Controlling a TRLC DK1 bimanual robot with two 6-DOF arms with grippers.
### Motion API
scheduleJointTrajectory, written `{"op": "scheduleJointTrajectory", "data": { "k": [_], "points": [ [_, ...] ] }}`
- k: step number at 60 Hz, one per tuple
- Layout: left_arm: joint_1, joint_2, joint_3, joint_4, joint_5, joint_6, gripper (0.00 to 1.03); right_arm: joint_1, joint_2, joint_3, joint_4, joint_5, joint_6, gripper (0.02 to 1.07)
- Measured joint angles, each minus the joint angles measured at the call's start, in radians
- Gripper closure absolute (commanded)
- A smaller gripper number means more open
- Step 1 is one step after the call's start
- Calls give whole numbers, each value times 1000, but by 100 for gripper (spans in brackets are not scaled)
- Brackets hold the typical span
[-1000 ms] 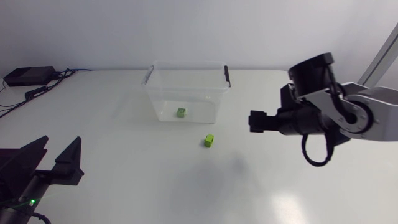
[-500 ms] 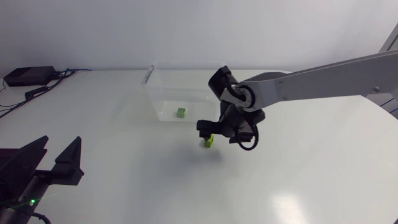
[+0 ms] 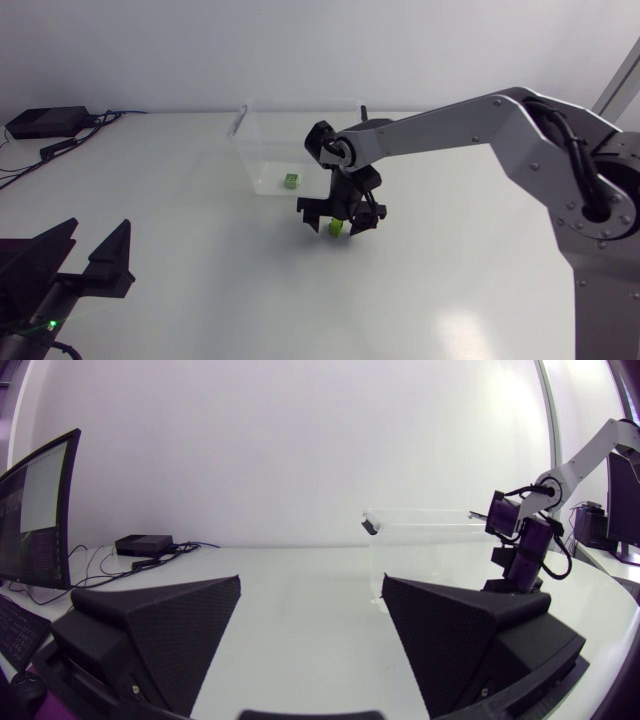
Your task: Place the duplo bricks in the container
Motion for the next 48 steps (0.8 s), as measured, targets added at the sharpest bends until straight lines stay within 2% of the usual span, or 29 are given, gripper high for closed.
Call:
{"op": "scheduleJointTrajectory", "data": {
  "k": [7,22,25,32,43,48],
  "points": [
    [0,0,0,0,0,0,4,-4,12,16,-7,0,7,66],
    [0,0,0,0,0,0,4,-8,11,30,-10,20,6,82],
    [0,0,0,0,0,0,4,-8,11,30,-14,23,5,92],
    [0,0,0,0,0,0,4,-9,11,34,-19,26,-25,97],
    [0,0,0,0,0,0,4,14,-3,23,-37,108,-102,97],
    [0,0,0,0,0,0,4,35,-65,-10,-39,113,-129,97]
  ]
}}
